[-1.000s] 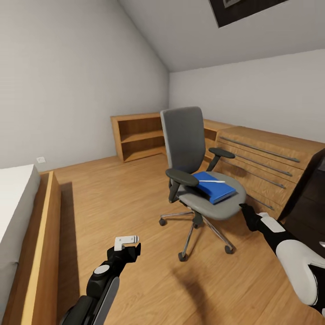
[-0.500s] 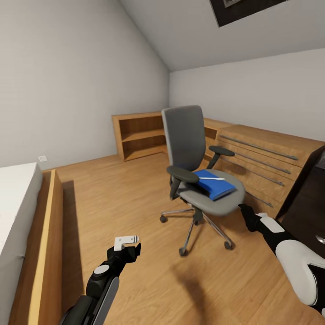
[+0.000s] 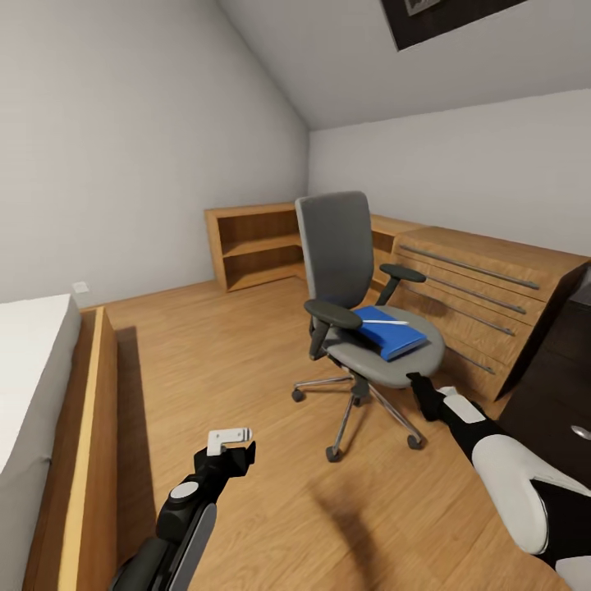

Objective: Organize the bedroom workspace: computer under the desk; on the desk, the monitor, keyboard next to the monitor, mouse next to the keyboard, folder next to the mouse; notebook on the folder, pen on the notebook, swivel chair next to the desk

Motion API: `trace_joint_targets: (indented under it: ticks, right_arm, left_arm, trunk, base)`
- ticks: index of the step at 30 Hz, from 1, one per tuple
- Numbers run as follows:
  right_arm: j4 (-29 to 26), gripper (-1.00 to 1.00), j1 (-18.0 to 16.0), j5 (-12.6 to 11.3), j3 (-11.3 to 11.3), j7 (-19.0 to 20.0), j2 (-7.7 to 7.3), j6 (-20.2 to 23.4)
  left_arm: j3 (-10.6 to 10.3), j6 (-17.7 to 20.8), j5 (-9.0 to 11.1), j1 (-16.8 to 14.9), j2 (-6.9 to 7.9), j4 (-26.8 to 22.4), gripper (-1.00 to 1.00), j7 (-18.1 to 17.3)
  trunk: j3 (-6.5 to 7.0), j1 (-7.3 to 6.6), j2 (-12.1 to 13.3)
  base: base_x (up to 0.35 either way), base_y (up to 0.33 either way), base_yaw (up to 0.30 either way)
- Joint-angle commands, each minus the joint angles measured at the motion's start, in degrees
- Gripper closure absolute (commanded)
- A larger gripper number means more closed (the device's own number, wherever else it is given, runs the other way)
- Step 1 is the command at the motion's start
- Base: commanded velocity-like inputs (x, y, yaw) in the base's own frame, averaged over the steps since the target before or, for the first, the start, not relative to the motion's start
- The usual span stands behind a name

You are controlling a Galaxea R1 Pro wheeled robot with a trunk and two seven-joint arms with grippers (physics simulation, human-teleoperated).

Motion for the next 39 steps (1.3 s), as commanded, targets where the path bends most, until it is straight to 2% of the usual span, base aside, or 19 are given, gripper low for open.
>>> trace_joint_targets:
  ticks: [1,6,7,10,29,39]
  right_arm:
    - [-0.1,-1.0,0.0,-0.4,-0.1,-0.4,0.13,0.3]
    - [-0.1,-1.0,0.0,0.2,-0.1,-0.4,1.84,0.2]
    - [-0.1,-1.0,0.0,0.8,-0.1,-0.4,3.22,0.2]
    - [0.0,-1.0,0.1,1.8,-0.1,-0.3,3.65,0.2]
    - [-0.1,-1.0,0.1,2.3,-0.1,-0.3,3.86,0.2]
    - [-0.1,-1.0,0.1,2.3,-0.2,-0.3,3.63,0.2]
  left_arm:
    - [-0.1,0.2,0.6,0.0,0.02,-0.1,-1.0,0.5]
    - [-0.1,0.2,0.6,0.0,-0.02,-0.1,-1.0,0.6]
    - [-0.1,0.2,0.6,0.0,-0.05,-0.1,-1.0,0.6]
    - [-0.1,0.2,0.6,0.0,-0.06,-0.1,-1.0,0.6]
    - [-0.2,0.3,0.6,0.0,-0.15,-0.1,-1.0,0.5]
    - [-0.2,0.3,0.6,0.0,-0.15,-0.1,-1.0,0.5]
  trunk:
    - [-0.05,-0.01,0.0]
    - [-0.05,-0.01,0.0]
    - [-0.05,-0.01,0.0]
    - [-0.05,-0.01,0.0]
    - [-0.05,-0.01,0.0]
    - [-0.05,-0.01,0.0]
  base:
    - [-0.001,0.0,0.049]
    - [0.0,0.0,0.123]
    - [0.0,0.0,0.225]
    - [0.0,0.0,0.13]
    - [0.0,0.0,0.006]
    - [0.262,0.0,0.0]
